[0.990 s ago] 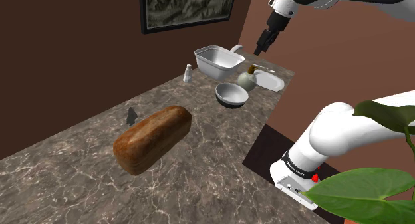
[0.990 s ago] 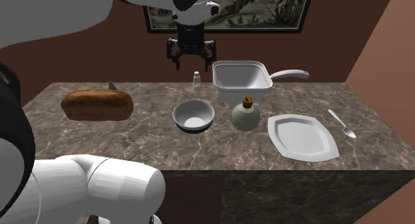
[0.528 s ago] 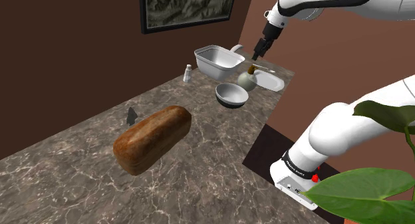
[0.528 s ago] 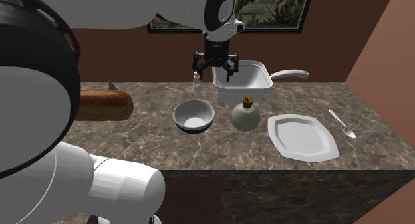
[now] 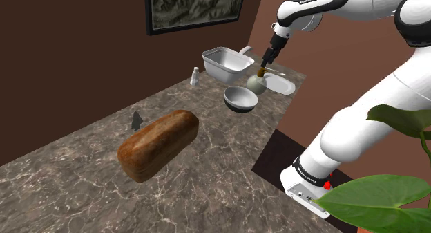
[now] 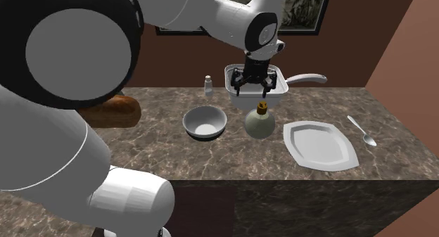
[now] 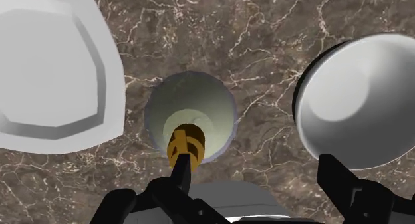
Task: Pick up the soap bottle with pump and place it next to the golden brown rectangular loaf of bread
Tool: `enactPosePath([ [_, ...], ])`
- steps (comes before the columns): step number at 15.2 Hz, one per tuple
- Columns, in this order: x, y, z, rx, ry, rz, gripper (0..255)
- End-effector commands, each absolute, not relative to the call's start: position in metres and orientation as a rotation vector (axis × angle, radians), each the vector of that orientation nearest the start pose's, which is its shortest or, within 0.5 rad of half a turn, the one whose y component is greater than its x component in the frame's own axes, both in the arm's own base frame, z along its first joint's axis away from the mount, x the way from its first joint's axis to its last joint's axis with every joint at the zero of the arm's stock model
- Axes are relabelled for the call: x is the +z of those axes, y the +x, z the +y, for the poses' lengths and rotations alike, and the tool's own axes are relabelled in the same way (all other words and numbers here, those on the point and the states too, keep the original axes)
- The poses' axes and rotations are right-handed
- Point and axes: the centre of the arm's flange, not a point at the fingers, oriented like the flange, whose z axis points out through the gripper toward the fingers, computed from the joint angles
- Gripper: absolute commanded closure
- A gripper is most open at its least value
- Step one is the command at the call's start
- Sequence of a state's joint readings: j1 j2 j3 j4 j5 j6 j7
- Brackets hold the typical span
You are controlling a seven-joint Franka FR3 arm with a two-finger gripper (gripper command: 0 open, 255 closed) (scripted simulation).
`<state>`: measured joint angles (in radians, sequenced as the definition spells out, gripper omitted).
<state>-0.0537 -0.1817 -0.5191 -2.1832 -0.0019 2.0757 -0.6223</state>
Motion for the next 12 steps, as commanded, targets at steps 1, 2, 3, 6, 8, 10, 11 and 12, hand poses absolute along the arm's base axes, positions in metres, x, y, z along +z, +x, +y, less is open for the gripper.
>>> enactPosePath([
  [1, 0.446, 0.429, -0.302, -0.132, -3.093, -0.082, 0],
  [2, 0.439, 0.433, -0.312, -0.128, -3.093, -0.080, 0],
  [3, 0.432, 0.437, -0.323, -0.123, -3.093, -0.077, 0],
  [6, 0.418, 0.442, -0.335, -0.118, -3.093, -0.074, 0],
  [8, 0.407, 0.443, -0.334, -0.118, -3.093, -0.074, 0],
  [10, 0.397, 0.444, -0.334, -0.118, -3.093, -0.074, 0],
  [11, 0.392, 0.444, -0.334, -0.118, -3.093, -0.074, 0],
  [12, 0.383, 0.445, -0.333, -0.118, -3.093, -0.074, 0],
])
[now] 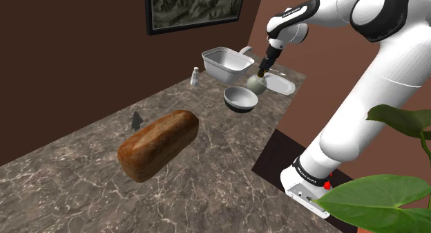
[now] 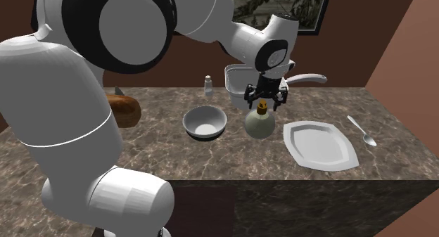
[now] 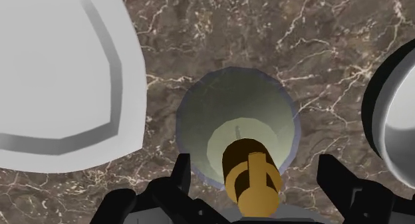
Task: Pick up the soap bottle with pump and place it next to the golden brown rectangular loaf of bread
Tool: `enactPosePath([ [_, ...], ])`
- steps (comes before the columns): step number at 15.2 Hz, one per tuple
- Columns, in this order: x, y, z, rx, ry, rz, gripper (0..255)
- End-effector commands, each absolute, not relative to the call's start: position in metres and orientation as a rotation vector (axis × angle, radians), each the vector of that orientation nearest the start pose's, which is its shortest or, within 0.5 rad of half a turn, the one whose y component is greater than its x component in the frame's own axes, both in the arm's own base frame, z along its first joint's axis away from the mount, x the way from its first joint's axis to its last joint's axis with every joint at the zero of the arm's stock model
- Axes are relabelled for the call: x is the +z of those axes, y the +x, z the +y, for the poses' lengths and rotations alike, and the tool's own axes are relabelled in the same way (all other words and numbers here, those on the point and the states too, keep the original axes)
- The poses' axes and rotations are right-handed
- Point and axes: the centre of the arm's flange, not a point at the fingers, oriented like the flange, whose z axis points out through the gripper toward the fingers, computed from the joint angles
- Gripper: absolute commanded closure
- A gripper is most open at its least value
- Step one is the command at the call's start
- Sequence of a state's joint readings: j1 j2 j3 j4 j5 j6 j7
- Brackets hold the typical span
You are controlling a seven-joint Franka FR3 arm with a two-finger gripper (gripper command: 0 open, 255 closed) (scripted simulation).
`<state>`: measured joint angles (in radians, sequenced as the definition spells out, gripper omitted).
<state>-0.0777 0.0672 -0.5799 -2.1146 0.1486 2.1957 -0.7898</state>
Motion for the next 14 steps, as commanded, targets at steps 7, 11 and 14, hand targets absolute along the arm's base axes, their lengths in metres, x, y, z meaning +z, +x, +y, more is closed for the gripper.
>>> enactPosePath([
  [7, 0.3833, 0.4446, -0.3332, -0.118, -3.093, -0.074, 0],
  [11, 0.3833, 0.4446, -0.3332, -0.118, -3.093, -0.074, 255],
  [14, 0.3835, 0.4445, -0.3332, -0.118, -3.093, -0.074, 255],
])
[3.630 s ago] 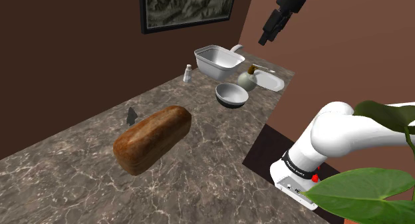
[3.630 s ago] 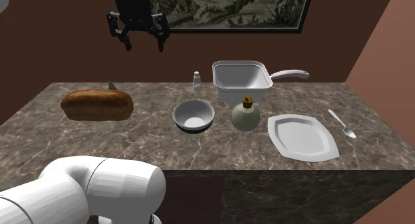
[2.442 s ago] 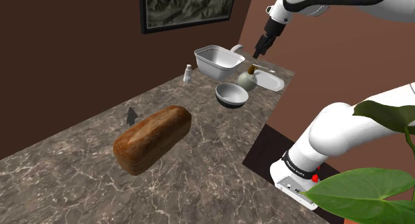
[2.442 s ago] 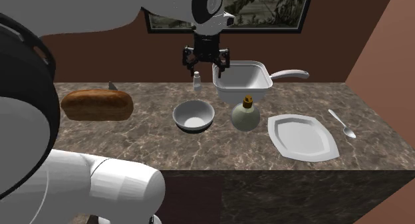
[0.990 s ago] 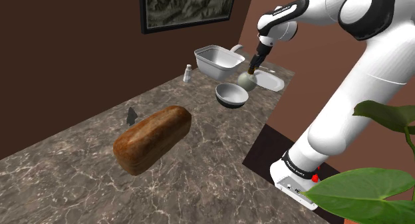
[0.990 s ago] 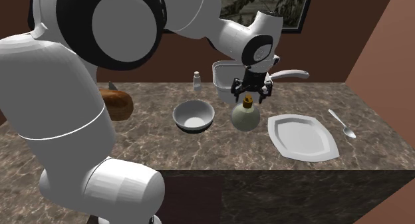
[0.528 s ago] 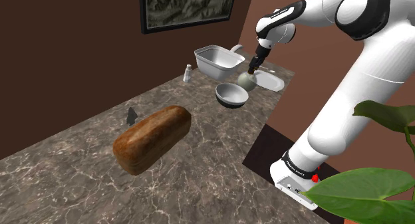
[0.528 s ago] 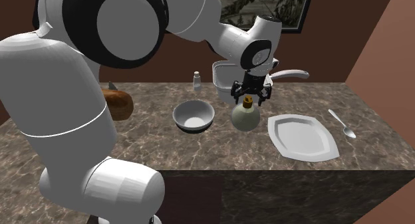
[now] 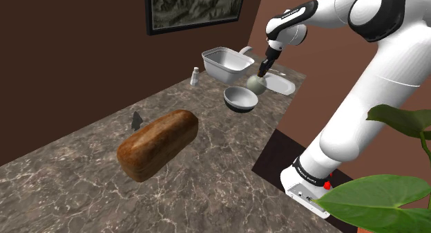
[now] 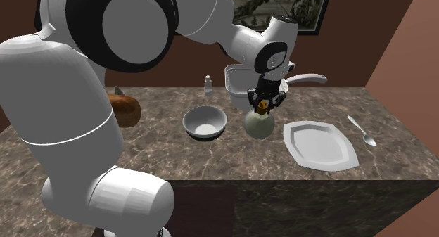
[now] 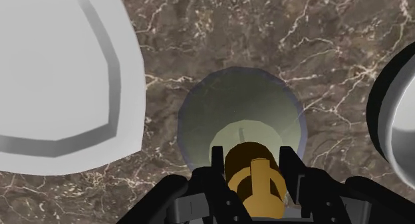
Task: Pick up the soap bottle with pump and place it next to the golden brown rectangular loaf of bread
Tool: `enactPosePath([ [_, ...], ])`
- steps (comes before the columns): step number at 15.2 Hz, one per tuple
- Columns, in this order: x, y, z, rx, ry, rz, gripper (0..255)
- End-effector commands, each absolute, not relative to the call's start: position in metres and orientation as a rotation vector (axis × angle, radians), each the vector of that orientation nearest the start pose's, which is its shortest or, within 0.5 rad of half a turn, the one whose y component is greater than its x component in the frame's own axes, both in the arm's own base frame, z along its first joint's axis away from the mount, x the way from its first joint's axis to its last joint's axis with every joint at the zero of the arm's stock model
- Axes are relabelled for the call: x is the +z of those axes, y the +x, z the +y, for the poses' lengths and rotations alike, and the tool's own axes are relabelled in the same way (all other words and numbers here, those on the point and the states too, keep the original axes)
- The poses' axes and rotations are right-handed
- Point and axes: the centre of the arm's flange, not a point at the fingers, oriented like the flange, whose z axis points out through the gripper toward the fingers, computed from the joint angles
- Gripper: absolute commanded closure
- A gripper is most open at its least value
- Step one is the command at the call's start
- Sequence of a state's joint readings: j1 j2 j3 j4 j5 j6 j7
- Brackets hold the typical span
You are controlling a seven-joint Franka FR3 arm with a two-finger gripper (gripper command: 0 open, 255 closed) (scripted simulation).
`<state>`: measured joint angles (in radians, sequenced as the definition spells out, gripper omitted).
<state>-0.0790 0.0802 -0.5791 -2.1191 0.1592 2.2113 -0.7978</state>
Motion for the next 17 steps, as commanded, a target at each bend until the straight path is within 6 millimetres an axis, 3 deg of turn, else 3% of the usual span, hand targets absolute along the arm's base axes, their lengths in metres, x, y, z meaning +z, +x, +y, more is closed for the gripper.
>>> enactPosePath([
  [1, 0.384, 0.445, -0.333, -0.118, -3.093, -0.074, 255],
  [4, 0.383, 0.445, -0.333, -0.118, -3.093, -0.074, 255],
  [17, 0.452, 0.445, -0.333, -0.118, -3.093, -0.074, 255],
])
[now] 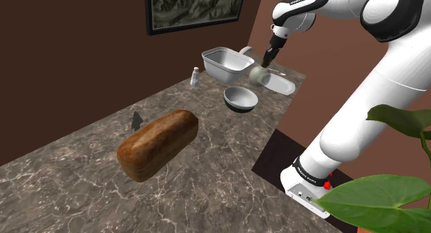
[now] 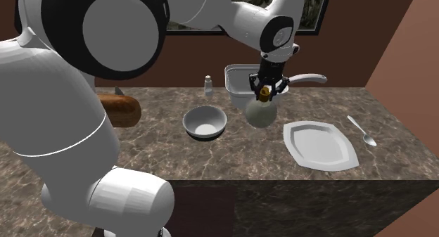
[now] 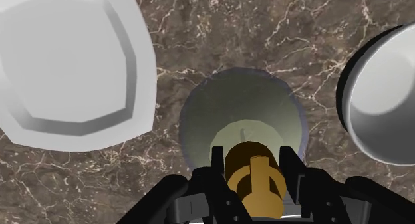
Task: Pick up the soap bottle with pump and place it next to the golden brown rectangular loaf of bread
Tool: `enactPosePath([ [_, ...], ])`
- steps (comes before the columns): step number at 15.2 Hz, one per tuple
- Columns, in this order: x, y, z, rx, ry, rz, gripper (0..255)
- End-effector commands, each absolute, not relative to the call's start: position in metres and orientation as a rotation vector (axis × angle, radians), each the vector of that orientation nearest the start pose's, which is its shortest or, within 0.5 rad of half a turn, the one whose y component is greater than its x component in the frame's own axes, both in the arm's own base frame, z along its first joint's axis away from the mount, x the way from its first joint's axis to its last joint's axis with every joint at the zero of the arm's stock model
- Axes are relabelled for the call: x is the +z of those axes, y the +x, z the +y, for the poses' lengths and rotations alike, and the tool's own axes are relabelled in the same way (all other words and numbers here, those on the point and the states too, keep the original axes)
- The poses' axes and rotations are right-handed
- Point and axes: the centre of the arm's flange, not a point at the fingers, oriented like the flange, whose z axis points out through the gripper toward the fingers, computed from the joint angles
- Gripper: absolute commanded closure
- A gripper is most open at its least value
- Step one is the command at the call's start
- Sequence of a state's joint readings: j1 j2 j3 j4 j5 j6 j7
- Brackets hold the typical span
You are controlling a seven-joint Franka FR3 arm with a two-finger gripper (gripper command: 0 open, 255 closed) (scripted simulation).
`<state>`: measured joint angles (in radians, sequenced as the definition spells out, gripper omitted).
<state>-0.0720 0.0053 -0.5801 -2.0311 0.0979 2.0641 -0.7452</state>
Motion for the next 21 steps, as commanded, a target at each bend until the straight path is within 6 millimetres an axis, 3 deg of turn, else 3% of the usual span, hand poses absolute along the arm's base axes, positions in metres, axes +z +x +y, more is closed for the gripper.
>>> enactPosePath([
  [1, 0.457, 0.445, -0.333, -0.118, -3.093, -0.074, 255],
  [21, 0.563, 0.445, -0.333, -0.118, -3.093, -0.074, 255],
])
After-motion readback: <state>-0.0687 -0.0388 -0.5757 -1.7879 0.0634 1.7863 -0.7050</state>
